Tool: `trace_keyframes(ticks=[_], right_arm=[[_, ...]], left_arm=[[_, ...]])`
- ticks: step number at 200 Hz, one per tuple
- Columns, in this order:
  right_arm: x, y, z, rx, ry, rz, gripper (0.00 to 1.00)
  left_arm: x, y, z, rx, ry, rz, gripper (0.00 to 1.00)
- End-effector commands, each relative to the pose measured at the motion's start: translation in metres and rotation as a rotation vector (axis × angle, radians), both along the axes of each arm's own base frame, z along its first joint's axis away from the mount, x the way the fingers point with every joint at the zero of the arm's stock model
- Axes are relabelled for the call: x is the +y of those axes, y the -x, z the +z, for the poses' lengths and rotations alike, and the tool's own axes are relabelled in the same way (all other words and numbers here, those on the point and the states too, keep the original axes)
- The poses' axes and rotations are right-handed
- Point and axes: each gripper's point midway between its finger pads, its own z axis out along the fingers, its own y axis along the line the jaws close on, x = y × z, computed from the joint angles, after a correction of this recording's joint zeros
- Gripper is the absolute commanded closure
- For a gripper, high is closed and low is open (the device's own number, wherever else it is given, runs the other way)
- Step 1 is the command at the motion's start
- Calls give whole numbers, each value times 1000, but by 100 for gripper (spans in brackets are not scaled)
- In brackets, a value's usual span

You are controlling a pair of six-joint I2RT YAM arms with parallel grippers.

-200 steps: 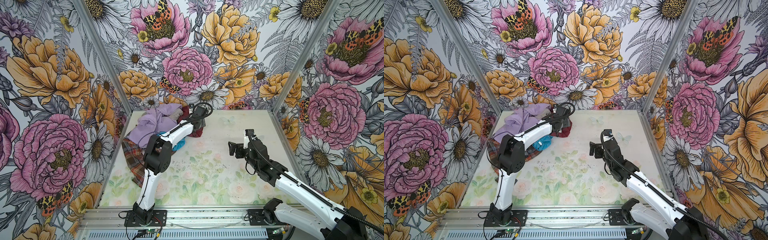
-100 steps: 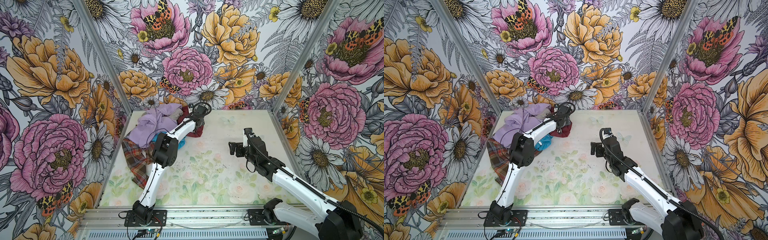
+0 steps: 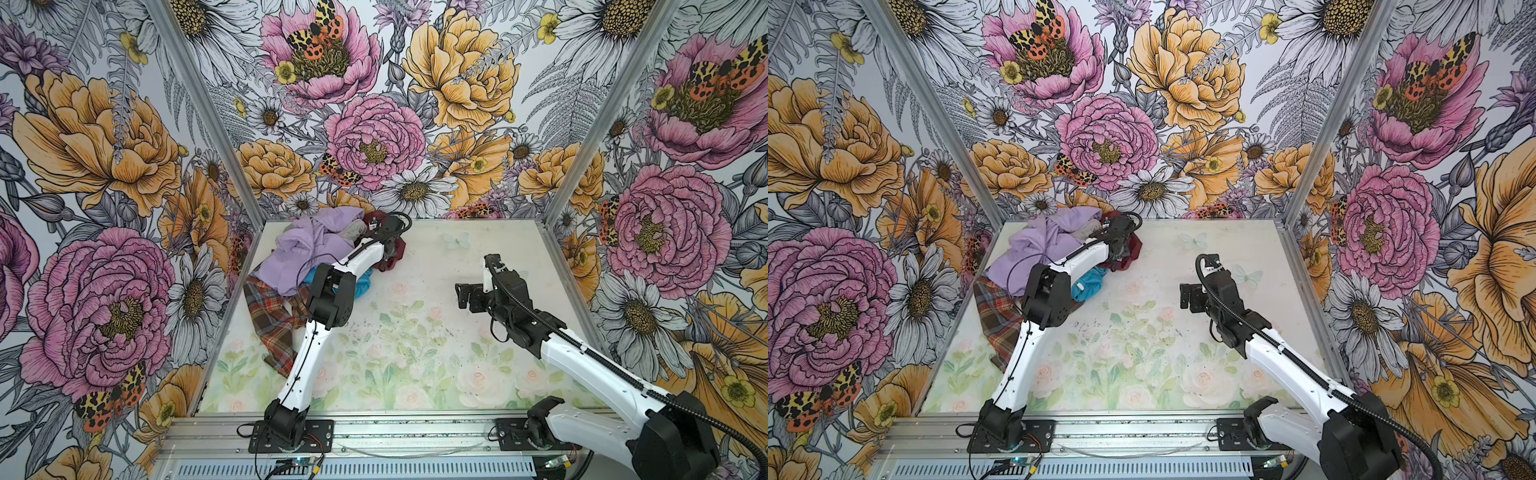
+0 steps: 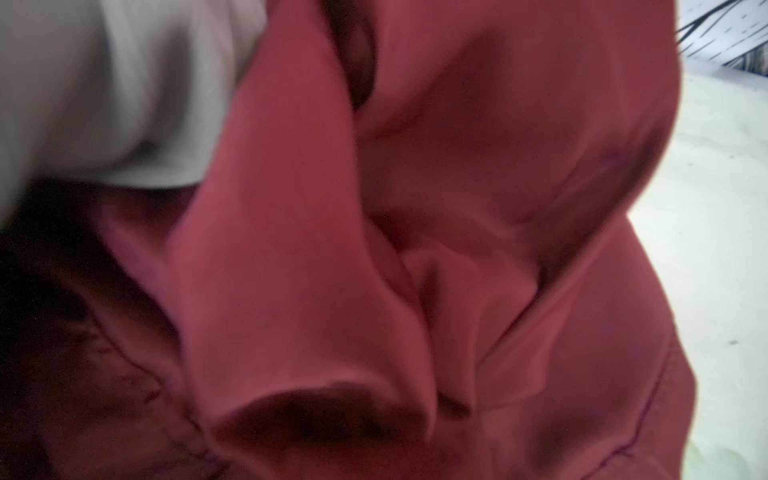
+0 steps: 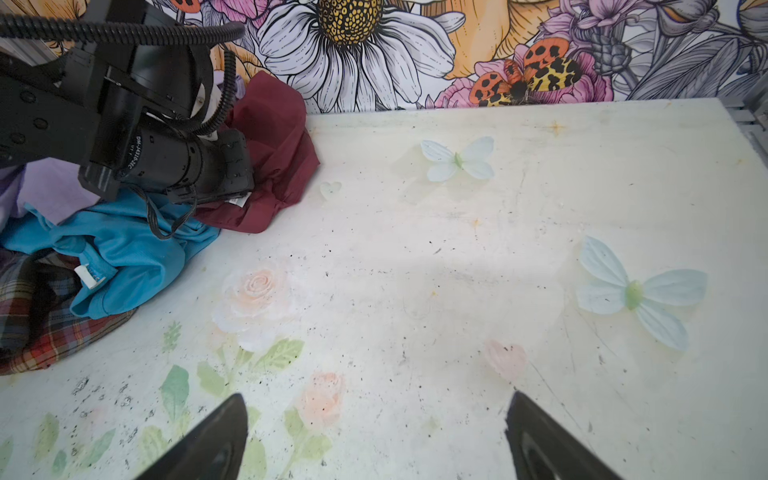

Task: Pick out a specific cloth from the pile
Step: 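Grasp the maroon shirt with the left gripper and lift it, then bring the right gripper to the lifted maroon shirt and grasp it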

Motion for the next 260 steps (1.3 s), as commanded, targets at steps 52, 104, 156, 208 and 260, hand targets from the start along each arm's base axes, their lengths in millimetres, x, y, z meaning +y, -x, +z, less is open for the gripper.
trace_keyframes(ticks=[52, 104, 156, 208, 260], right_arm=[[5, -8, 30, -71, -65, -3, 4], [5, -2, 31, -71, -93, -8, 5], [4, -2, 34, -84, -95, -12, 5], [23, -11, 60, -152, -149, 49, 4], [68, -32, 104, -252, -234, 124, 3]], left_arm=[[-32, 11, 185, -261, 53, -170, 100], [-20, 35, 275, -387, 108, -204, 100], [-17, 58, 334, -476, 181, -243, 100], [-7, 73, 388, -575, 226, -259, 100], [-4, 88, 411, -588, 288, -282, 100]])
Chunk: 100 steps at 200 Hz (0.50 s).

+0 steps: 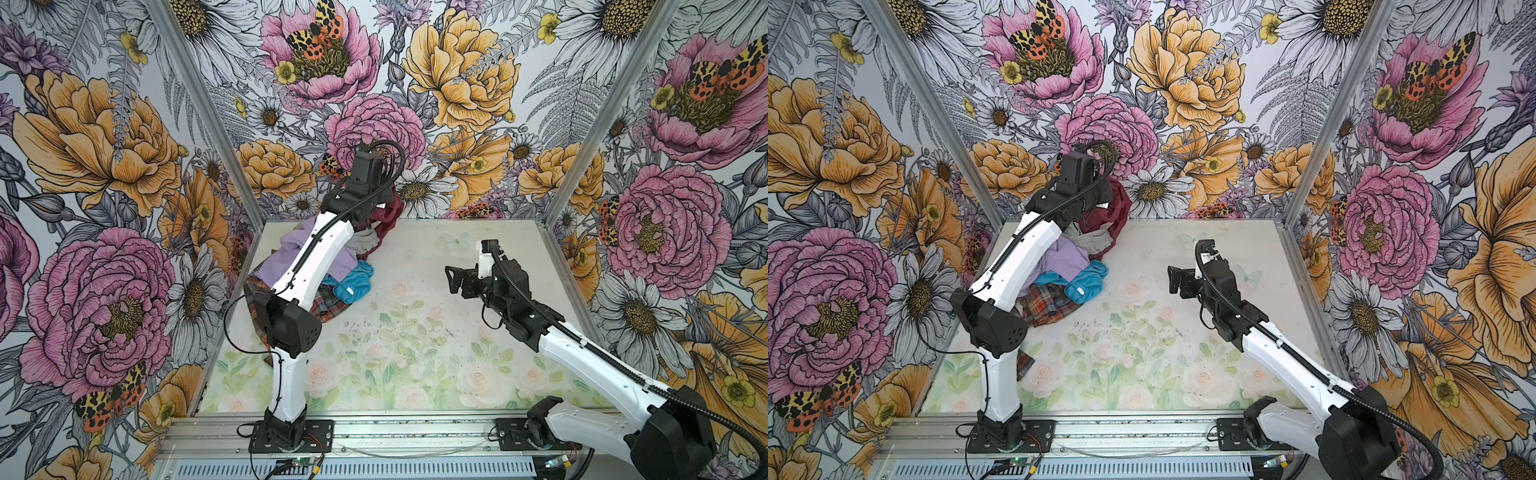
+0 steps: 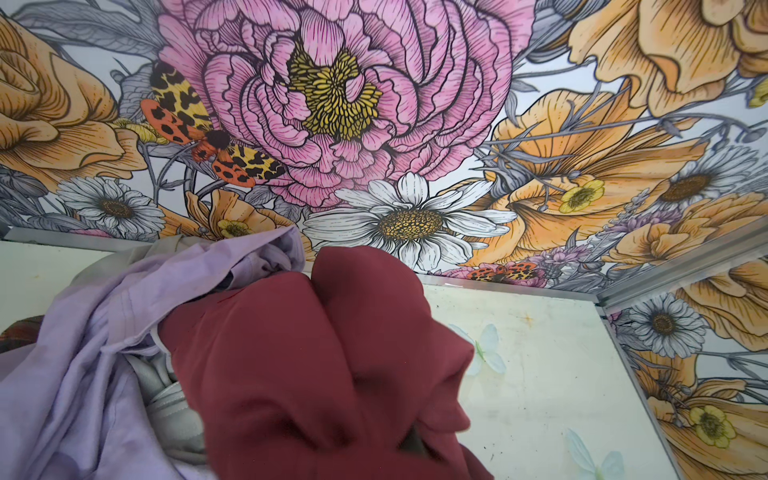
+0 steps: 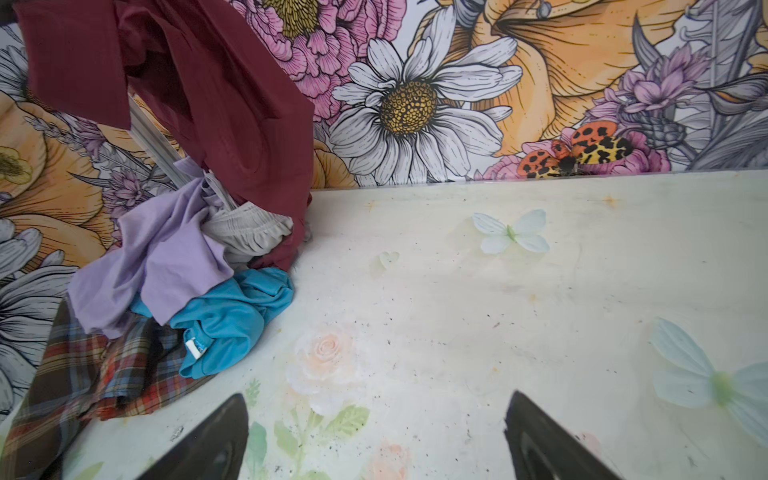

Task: Pick out a specific cloth from the pile
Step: 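Bring the right gripper to the lifted maroon shirt and grasp it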

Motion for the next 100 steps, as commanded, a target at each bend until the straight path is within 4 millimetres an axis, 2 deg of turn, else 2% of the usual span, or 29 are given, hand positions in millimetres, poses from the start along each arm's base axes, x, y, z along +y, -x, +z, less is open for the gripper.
trace_keyframes(ticks=[1, 24, 46, 54, 57, 82, 100], right_arm=[[25, -13, 42, -108, -86, 42, 3], [51, -25, 52, -148, -116, 76, 2], [85, -32, 62, -242, -171, 124, 1], [98, -35, 65, -280, -182, 136, 0], [103, -36, 67, -297, -187, 143, 1], [143, -52, 64, -371, -207, 165, 1], [162, -71, 59, -384, -234, 147, 0]], left_arm=[[3, 28, 70, -125, 91, -51, 100], [-1, 40, 67, -89, 107, -94, 100], [1, 55, 64, -51, 134, -123, 100], [0, 55, 53, -19, 140, -129, 100], [5, 66, 66, -40, 156, -133, 100], [9, 82, 59, 1, 189, -162, 100], [12, 92, 50, 33, 205, -172, 100]])
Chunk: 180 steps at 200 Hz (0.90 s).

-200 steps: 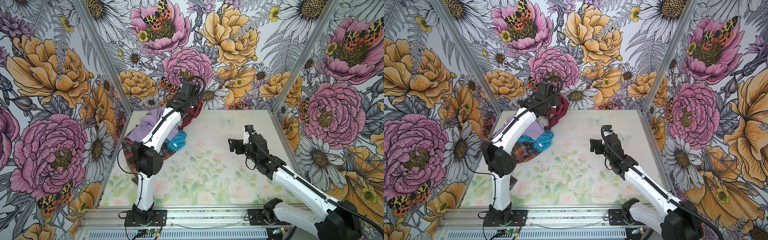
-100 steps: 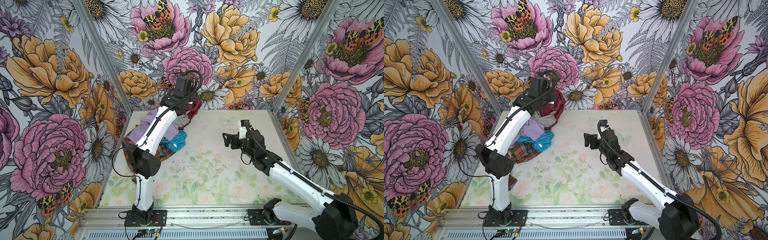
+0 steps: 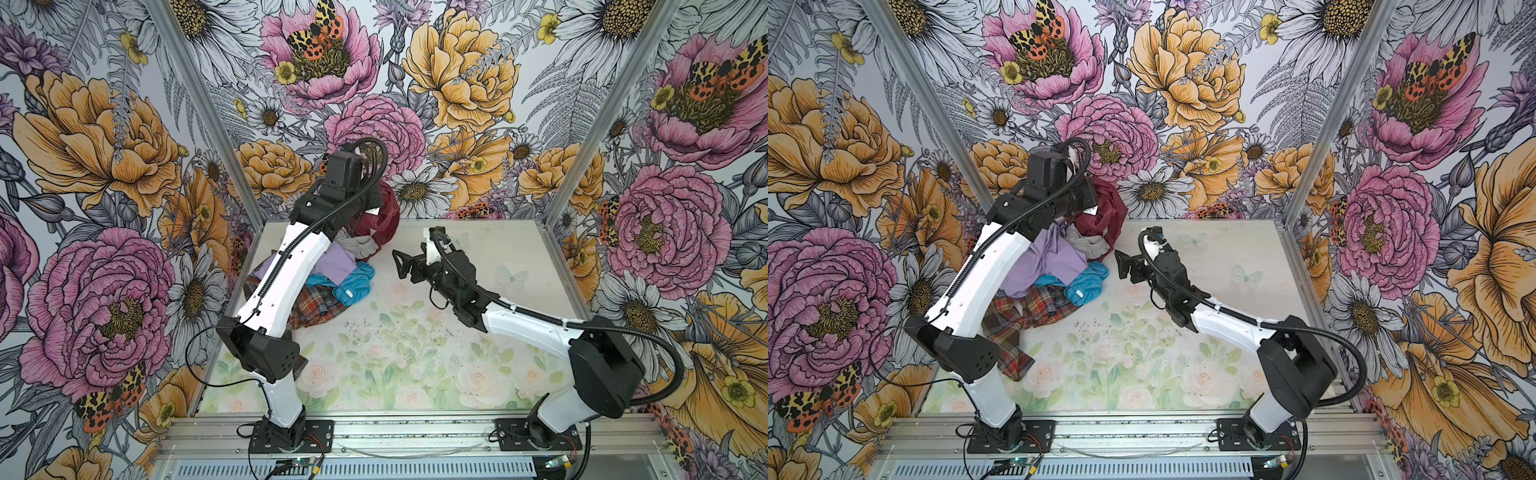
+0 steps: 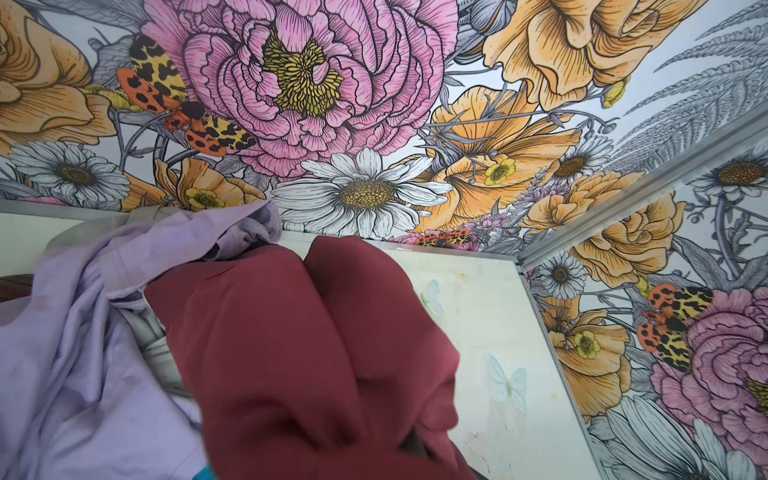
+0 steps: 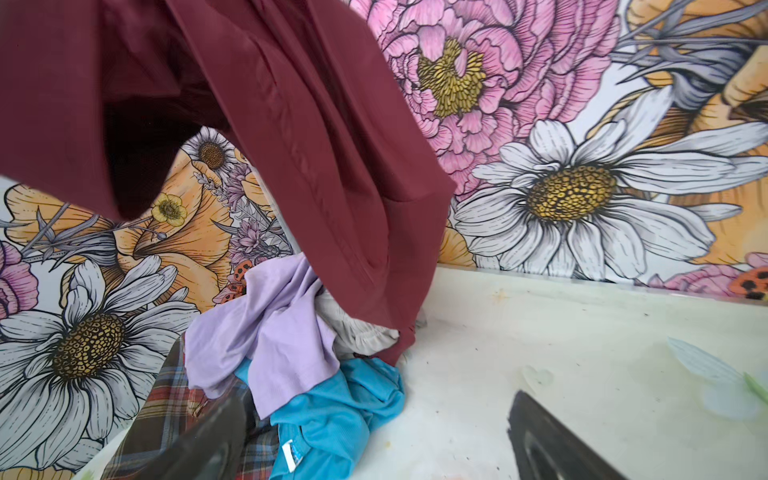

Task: Pick out a specific cloth from the pile
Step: 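Bring the right gripper to the lifted maroon shirt and grasp it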

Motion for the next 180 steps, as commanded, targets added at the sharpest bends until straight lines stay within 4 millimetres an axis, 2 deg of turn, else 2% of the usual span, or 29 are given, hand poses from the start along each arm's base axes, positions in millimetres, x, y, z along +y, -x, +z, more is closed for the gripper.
trace_keyframes(ticks=[1, 66, 92, 99, 124, 131, 150, 180], right_arm=[[22, -22, 41, -147, -125, -31, 0], [95, -108, 9, -112, -200, -51, 1], [119, -123, 3, -107, -189, -24, 2], [120, -126, 3, -104, -192, -28, 8], [115, -125, 15, -97, -206, -28, 83], [111, -122, 20, -91, -219, -33, 98], [90, -124, 32, -5, -313, -60, 100], [61, -129, 36, 212, -536, -75, 100]], left_arm=[[0, 20, 18, -17, 86, -52, 100], [3, 46, -12, 65, 90, -91, 100], [2, 47, -22, 89, 90, -111, 100], [1, 47, -24, 96, 92, -119, 100], [6, 46, -29, 103, 80, -120, 100], [7, 45, -31, 105, 79, -119, 100], [12, 43, -37, 106, 62, -116, 100], [17, 39, -50, 95, 35, -110, 95]])
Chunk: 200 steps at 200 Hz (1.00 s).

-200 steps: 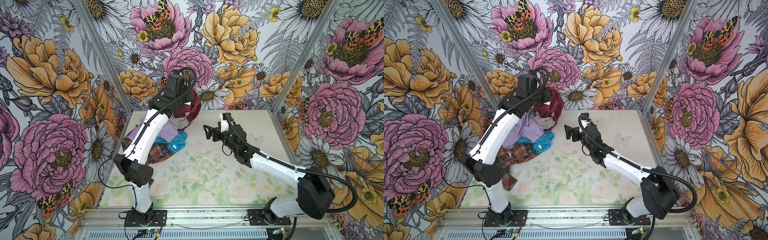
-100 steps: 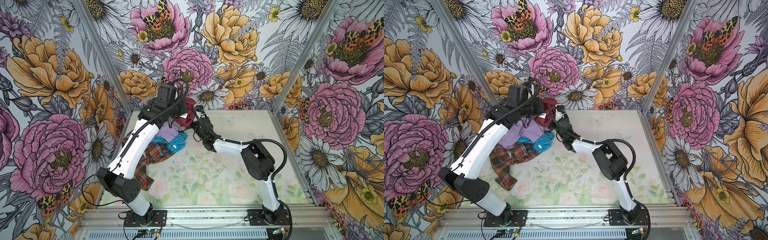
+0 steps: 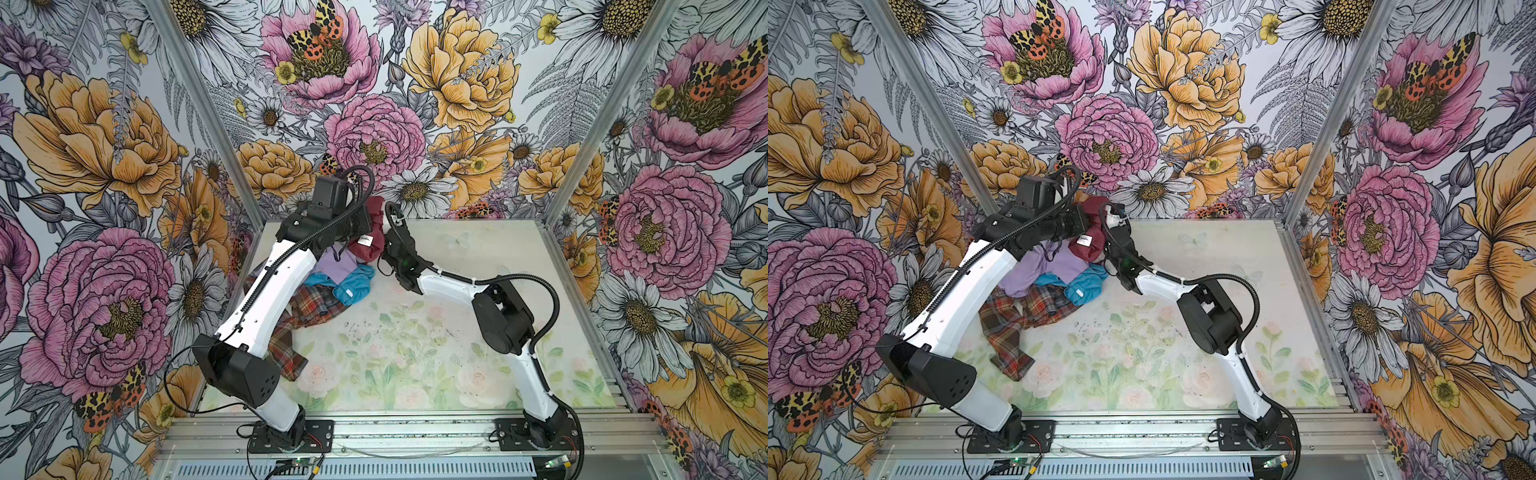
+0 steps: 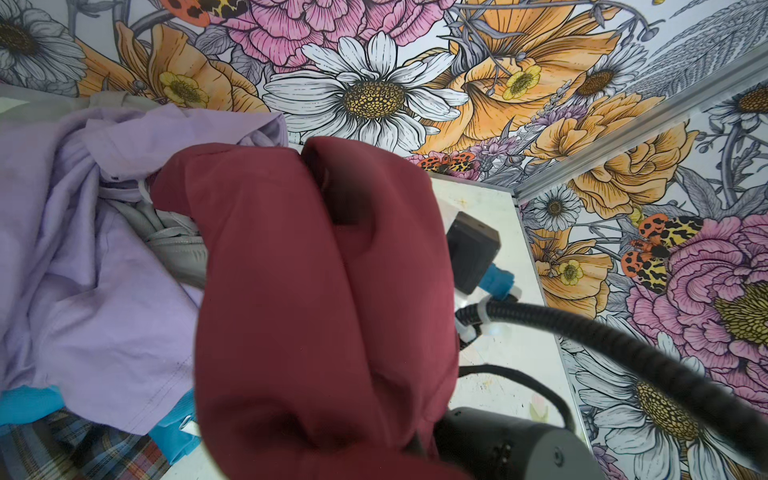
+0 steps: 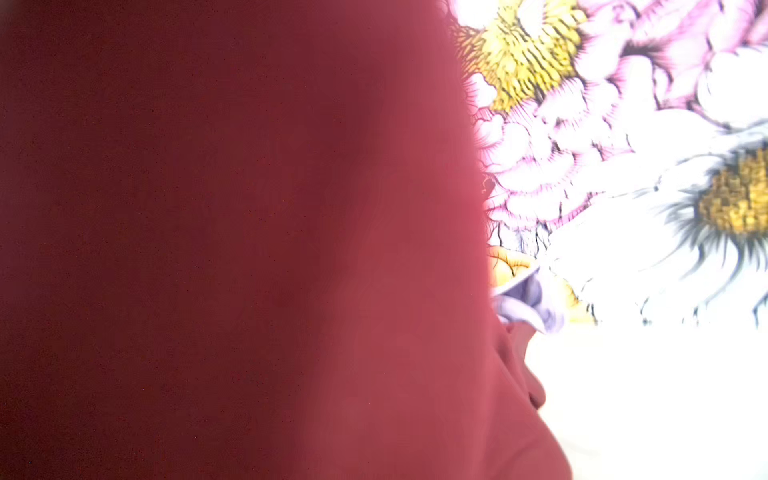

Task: Pick out a specific cloth from the pile
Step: 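Bring the right gripper to the lifted maroon shirt and grasp it, then pull the maroon shirt away from the pile with the right gripper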

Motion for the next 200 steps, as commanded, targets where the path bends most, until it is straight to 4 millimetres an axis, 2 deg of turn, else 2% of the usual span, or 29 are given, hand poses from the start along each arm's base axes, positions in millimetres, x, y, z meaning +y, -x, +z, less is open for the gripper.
trace_keyframes(ticks=[1, 33, 49, 70, 104, 119, 148, 200], right_arm=[[-38, -5, 45, 135, -257, -28, 100], [-65, -6, 46, 295, -408, -86, 100], [-81, -6, 45, 365, -471, -132, 100], [-96, -8, 46, 426, -550, -169, 100], [-113, -15, 59, 475, -596, -207, 100], [-126, -18, 66, 493, -617, -245, 100], [-141, -22, 71, 553, -674, -297, 100], [-162, -25, 91, 576, -735, -349, 100]], left_arm=[[4, 3, 13, -73, 7, -25, 94], [12, -1, -9, -59, -18, -23, 79], [14, -1, -16, -64, -39, -24, 69], [12, -1, -24, -65, -42, -34, 61], [7, 1, -38, -66, -95, -51, 40], [8, 1, -45, -61, -116, -47, 34], [14, 2, -60, -38, -149, -39, 29], [29, 8, -75, -12, -181, -23, 28]])
